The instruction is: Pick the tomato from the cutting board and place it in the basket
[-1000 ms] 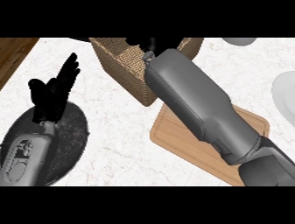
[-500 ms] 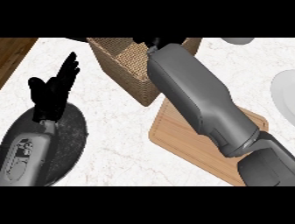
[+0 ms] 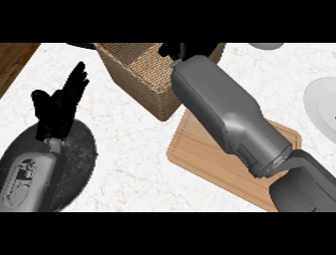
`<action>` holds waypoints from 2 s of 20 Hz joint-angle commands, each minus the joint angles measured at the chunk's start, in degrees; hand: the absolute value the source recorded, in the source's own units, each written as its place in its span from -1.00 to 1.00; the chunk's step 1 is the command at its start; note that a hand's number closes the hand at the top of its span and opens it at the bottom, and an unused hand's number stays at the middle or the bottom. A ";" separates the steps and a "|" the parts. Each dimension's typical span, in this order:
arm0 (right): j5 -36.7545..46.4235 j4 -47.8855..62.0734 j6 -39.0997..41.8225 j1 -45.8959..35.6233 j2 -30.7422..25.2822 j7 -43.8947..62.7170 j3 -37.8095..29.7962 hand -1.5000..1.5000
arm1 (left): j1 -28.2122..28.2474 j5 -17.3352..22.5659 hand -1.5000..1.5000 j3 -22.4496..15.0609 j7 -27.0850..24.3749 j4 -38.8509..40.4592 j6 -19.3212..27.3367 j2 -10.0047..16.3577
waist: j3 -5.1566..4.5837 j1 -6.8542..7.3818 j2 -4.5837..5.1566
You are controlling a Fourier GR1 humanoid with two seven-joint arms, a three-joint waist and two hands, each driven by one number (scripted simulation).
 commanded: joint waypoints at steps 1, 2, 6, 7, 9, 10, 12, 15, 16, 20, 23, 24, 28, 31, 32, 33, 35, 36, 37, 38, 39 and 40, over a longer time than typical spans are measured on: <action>4.41 7.19 14.36 -3.39 0.04 0.99 7.17 1.00 | -0.39 0.26 0.00 0.53 0.02 0.47 -0.09 0.29 | -0.18 -0.25 -0.15; 4.65 7.64 16.45 -4.88 0.04 1.00 8.07 1.00 | 0.58 -0.72 0.00 -0.26 -0.53 0.63 1.09 -0.80 | -0.11 -0.34 -0.21; 5.78 8.29 21.02 -5.51 0.04 2.64 12.49 1.00 | 0.08 0.93 0.00 0.34 0.74 -1.09 -0.06 -0.47 | 0.05 0.14 -0.48; 4.95 9.75 22.17 -7.52 0.04 0.32 11.31 1.00 | 0.28 1.07 0.00 0.75 0.01 -0.88 -1.07 0.73 | 0.10 -0.54 -0.07; 4.36 8.55 24.04 -6.87 0.04 0.93 12.52 1.00 | -0.62 0.37 0.00 -0.05 2.10 -1.84 0.12 -0.22 | 0.17 -0.52 -0.21; 3.86 7.74 25.48 -7.92 0.04 1.70 12.70 1.00 | 1.29 0.17 0.00 0.56 -0.94 0.14 0.35 -0.27 | 0.10 -0.65 -0.07; 3.31 7.44 25.10 -7.80 0.04 2.56 13.15 1.00 | 1.23 0.27 0.00 0.09 -0.90 -1.07 -0.10 -0.29 | 0.13 -0.10 0.08; 2.55 7.02 24.62 -6.86 0.03 2.15 13.54 1.00 | 1.47 0.92 0.00 2.08 -2.66 1.55 -0.60 1.05 | 0.16 -1.79 0.10; 1.45 9.03 26.31 -7.72 0.03 1.74 12.35 1.00 | 1.06 0.66 0.00 1.67 -1.45 -0.11 -0.30 1.03 | 0.18 -1.23 0.19; -3.56 8.53 33.06 -6.32 0.03 1.30 10.03 1.00 | 1.19 -0.01 0.00 0.15 -1.02 -1.22 0.21 -0.31 | 0.18 -0.30 0.05; -6.44 9.21 35.57 -6.30 0.03 -1.16 8.29 1.00 | 1.10 -0.31 0.00 0.90 -1.80 0.37 0.56 0.15 | 0.19 -0.99 0.31; -6.58 8.50 35.30 -5.55 0.03 -0.29 8.85 1.00 | 0.41 0.67 0.00 1.36 -1.85 0.94 -0.03 0.01 | 0.18 -1.12 0.31; -6.42 7.18 32.50 -3.08 0.02 0.15 11.05 1.00 | 0.52 -0.38 0.00 1.09 -0.57 -0.80 0.88 0.41 | 0.25 -0.95 0.20; -6.52 6.90 33.31 -3.62 0.01 2.01 12.12 1.00 | 0.06 -0.42 0.00 0.50 0.03 -0.45 1.29 -0.71 | 0.24 -1.15 0.20; -6.73 6.54 32.90 -3.24 0.01 1.42 12.32 1.00 | -0.68 -0.08 0.00 0.77 0.02 0.12 0.47 -0.08 | 0.23 -1.13 0.36; -7.04 7.18 33.20 -3.23 0.00 0.45 12.04 1.00 | 1.13 0.28 0.00 1.22 -0.25 -0.93 0.09 0.51 | 0.26 -1.40 0.15; -7.16 7.79 34.57 -3.47 0.01 -0.15 12.30 1.00 | 1.23 0.52 0.00 1.60 0.35 -1.50 -0.26 1.14 | 0.28 -2.35 -0.09; -7.33 7.69 34.89 -3.44 0.01 0.72 12.52 1.00 | 3.33 1.44 0.00 1.87 -1.07 -1.71 -1.07 1.01 | 0.24 -1.73 -0.04; -7.12 7.13 34.68 -2.00 0.01 1.08 13.48 1.00 | -0.24 1.20 0.00 2.79 0.46 0.72 -0.50 1.61 | 0.24 -2.12 0.24; -6.87 6.58 34.18 -1.53 0.01 1.24 14.21 1.00 | 0.43 0.13 0.00 1.15 1.25 -1.07 1.11 -0.32 | 0.27 -1.76 0.11; -7.29 8.79 35.19 -1.78 0.02 0.06 13.46 1.00 | 0.89 0.21 0.00 1.45 0.65 -1.85 0.23 0.87 | 0.28 -1.79 0.20; -7.95 7.74 36.24 -1.69 0.02 0.98 13.51 1.00 | 2.18 -0.72 0.00 0.64 -1.11 -1.07 0.64 0.15 | 0.25 -1.43 0.27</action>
